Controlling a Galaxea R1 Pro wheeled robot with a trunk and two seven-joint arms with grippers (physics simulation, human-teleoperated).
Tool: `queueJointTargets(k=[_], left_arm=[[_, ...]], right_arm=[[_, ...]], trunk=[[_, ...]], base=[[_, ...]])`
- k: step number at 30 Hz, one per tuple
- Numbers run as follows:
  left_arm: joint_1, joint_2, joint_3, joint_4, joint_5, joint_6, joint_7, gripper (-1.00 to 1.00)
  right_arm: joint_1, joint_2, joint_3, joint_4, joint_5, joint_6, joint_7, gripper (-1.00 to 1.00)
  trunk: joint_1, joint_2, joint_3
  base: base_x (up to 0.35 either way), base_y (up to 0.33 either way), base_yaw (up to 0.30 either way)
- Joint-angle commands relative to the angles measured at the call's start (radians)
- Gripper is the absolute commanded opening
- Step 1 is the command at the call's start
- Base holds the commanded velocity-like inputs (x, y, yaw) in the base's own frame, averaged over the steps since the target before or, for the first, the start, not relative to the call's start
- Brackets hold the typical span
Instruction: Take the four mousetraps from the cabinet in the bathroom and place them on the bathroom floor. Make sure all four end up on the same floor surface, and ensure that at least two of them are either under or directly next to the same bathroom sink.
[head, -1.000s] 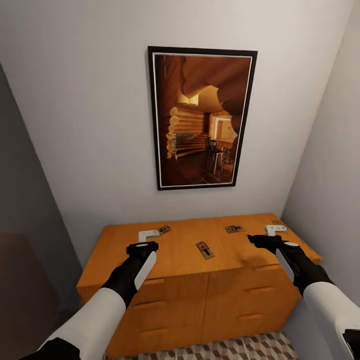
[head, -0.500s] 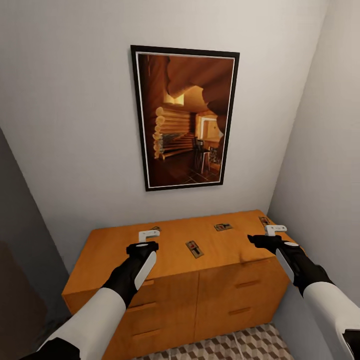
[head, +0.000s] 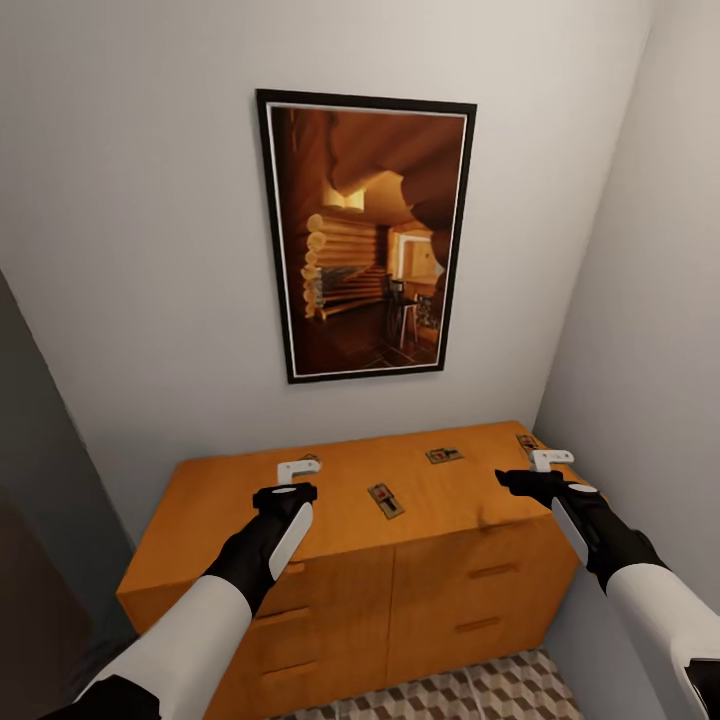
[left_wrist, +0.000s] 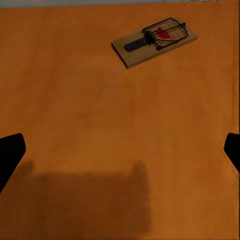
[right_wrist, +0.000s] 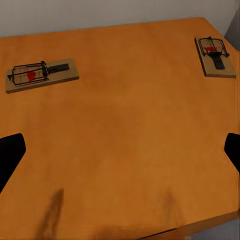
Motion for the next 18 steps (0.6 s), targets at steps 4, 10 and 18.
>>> queueJointTargets(k=[4, 10, 18], left_arm=[[-0.001, 0.000, -0.003, -0.001, 0.007, 0.003, 0.008, 1.00], [-0.001, 0.000, -0.003, -0.001, 0.007, 0.003, 0.008, 1.00], [-0.001, 0.000, -0.004, -0.001, 0.007, 0.003, 0.008, 1.00]], right_arm=[[-0.001, -0.001, 0.001, -0.002, -0.009, 0.006, 0.001, 1.00], [-0.001, -0.001, 0.001, -0.002, -0.009, 0.006, 0.001, 1.00], [-0.001, -0.001, 0.001, -0.002, -0.009, 0.006, 0.001, 1.00]], trunk=[[0.001, -0.002, -0.002], [0.001, -0.002, -0.002], [0.001, -0.002, -0.002]], base=[[0.166, -0.189, 0.000], [0.211, -0.237, 0.000], [0.224, -0.254, 0.000]])
